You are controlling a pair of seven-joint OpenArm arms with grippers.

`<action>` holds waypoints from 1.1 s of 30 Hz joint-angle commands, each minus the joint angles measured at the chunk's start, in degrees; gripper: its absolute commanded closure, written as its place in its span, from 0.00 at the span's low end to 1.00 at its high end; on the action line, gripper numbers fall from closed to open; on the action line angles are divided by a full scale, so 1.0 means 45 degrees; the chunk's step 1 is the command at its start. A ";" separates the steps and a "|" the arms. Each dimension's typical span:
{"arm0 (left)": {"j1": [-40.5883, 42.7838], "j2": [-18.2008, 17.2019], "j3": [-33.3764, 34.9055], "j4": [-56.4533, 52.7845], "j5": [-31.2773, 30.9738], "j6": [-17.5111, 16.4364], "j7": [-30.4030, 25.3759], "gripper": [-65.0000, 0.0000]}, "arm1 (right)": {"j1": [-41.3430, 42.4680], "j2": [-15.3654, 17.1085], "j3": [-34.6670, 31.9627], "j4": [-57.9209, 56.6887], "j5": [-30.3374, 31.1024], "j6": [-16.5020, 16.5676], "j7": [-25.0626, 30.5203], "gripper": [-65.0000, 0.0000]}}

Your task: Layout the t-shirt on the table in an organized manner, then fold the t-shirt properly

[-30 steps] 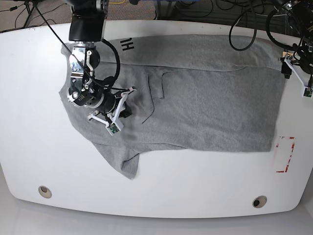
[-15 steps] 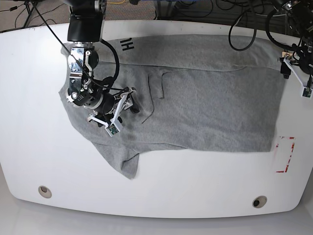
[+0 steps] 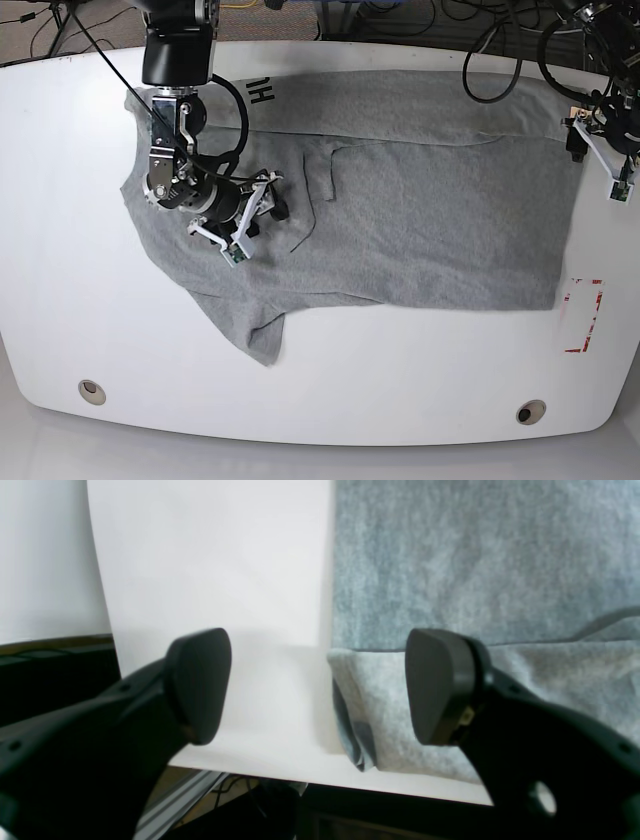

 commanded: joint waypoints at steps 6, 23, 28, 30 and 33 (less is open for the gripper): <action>-0.0080 -0.0220 -0.0091 0.0186 -0.0030 0.0026 -0.0112 0.22 | 0.0162 0.0047 0.0005 0.0291 0.0231 0.0017 0.0220 0.48; -0.0080 -0.0220 -0.0033 0.0186 -0.0030 0.0026 -0.0112 0.22 | 0.0162 0.0047 0.0005 0.0213 0.0231 0.0017 0.0239 0.87; -0.0080 -0.0220 -0.0033 0.0186 -0.0030 0.0026 -0.0112 0.22 | 0.0162 0.0047 0.0005 0.0506 0.0231 0.0017 0.0239 1.00; -0.0080 -0.0220 -0.0033 0.0186 -0.0030 0.0026 -0.0112 0.22 | 0.0162 0.0047 0.0005 0.0701 0.0231 0.0017 0.0220 1.00; -0.0080 -0.0220 -0.0033 0.0186 -0.0030 0.0026 -0.0112 0.22 | 0.0123 0.0047 0.0005 0.1034 0.0231 0.0017 0.0181 1.00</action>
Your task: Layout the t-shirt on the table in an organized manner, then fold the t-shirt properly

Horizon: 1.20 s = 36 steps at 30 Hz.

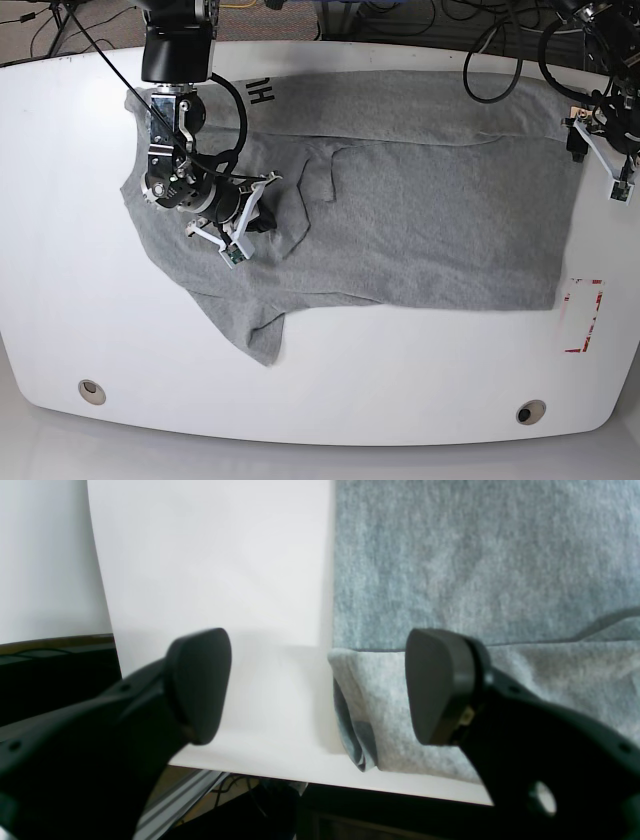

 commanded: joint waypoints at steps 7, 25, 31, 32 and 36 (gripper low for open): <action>-0.0085 -0.0215 -0.0037 0.0186 -0.0035 0.0026 -0.0117 0.22 | 0.0264 0.0120 0.0044 0.0870 0.0128 0.0017 0.0156 1.00; -0.0085 -0.0215 -0.0018 0.0167 -0.0035 0.0026 -0.0117 0.22 | 0.0303 0.0785 0.0103 0.0890 0.0109 0.0017 0.0195 1.00; -0.0085 -0.0215 -0.0018 0.0167 -0.0035 0.0026 -0.0117 0.22 | 0.0323 0.0882 0.0103 0.0890 0.0109 0.0017 0.0215 0.99; -0.0085 -0.0215 -0.0018 0.0167 -0.0035 0.0026 -0.0117 0.22 | 0.0323 0.0882 0.0103 0.0890 0.0109 0.0017 0.0215 0.99; -0.0085 -0.0215 0.0334 0.0167 -0.0016 0.0026 -0.0137 0.22 | 0.0342 0.0882 0.0103 0.0890 0.0089 0.0017 0.0215 0.99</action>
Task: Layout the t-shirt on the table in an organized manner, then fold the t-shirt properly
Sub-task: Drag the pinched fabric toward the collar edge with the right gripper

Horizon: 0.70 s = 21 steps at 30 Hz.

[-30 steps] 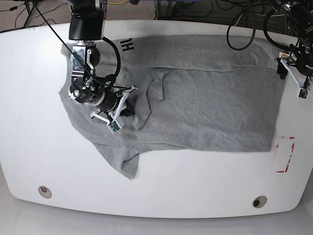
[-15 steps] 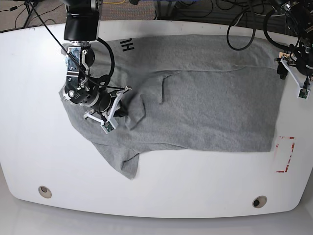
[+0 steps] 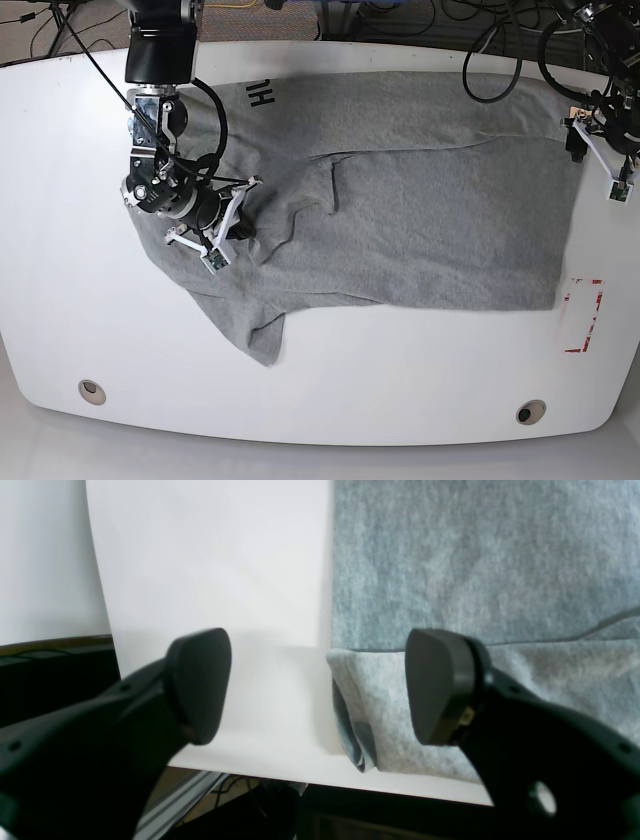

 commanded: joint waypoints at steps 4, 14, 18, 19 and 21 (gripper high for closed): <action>-0.0085 -0.0205 0.0325 0.0172 -0.0035 0.0026 -0.0132 0.22 | 0.0333 0.0066 0.0245 0.0307 0.0147 -0.0012 0.0332 0.99; -0.0085 -0.0205 0.0559 0.0172 -0.0035 0.0026 -0.0132 0.22 | 0.0606 0.0281 0.0636 0.0288 0.0147 -0.0901 0.0976 0.48; -0.0085 -0.0205 0.0989 0.0211 -0.0074 0.0026 -0.0093 0.22 | 0.0567 0.0574 0.0987 0.0444 0.0304 -0.0940 0.1035 0.29; -0.0065 -0.0205 0.1048 0.0230 -0.0094 0.0026 -0.0073 0.22 | 0.0528 0.0594 0.1105 0.0659 0.0304 -0.0940 0.1035 0.28; 0.0130 -0.0186 0.1087 0.0230 -0.0094 0.0026 -0.0073 0.22 | 0.0079 0.0594 0.1300 0.1206 0.0304 -0.0940 0.0937 0.28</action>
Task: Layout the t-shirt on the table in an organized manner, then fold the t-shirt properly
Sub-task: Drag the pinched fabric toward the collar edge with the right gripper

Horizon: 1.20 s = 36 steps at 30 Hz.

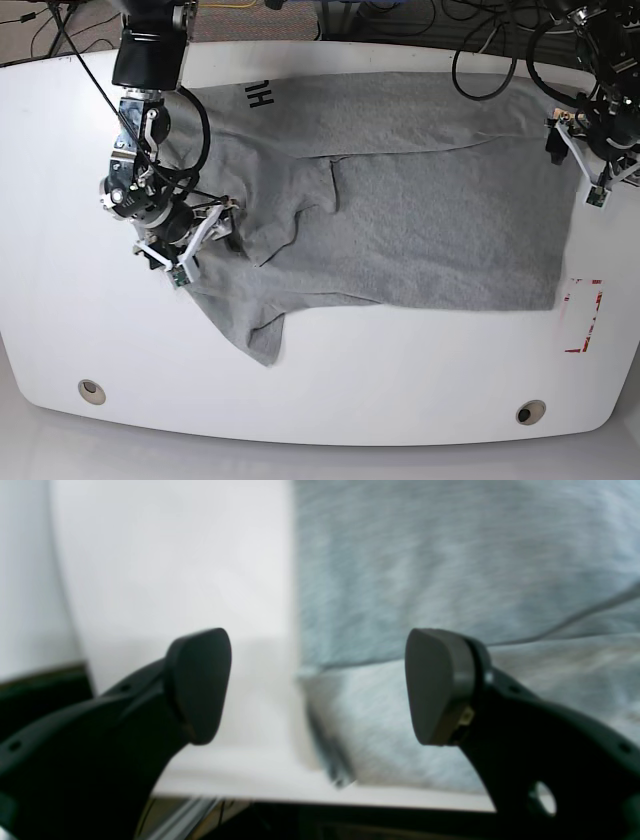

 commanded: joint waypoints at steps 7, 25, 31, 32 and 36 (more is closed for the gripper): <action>0.0838 0.0117 -0.0059 0.0259 -0.0016 0.0017 -0.0088 0.22 | -0.1835 0.0117 0.0422 0.3528 0.0211 -0.0031 -0.0582 0.34; 0.2987 0.0977 -0.0645 -0.0034 0.0023 0.0017 -0.1026 0.33 | -0.5781 -0.0859 0.2219 0.5208 0.0211 0.0183 -0.0582 1.00; 0.2948 0.0586 -0.0685 -0.1167 0.0023 0.0017 -0.1045 0.35 | -0.5820 -0.0762 0.3294 0.3547 0.0075 0.0897 -0.0055 0.97; 0.2909 0.0430 -0.0685 -0.1303 0.0023 0.0017 -0.1045 0.35 | -0.5820 -0.0762 0.3509 0.3372 0.0075 0.0897 -0.0055 0.97; 0.2518 0.0000 -0.0704 -0.2222 0.0023 0.0017 -0.1065 0.35 | -0.5742 -0.0605 0.4329 0.2629 0.0075 0.0897 -0.0055 0.97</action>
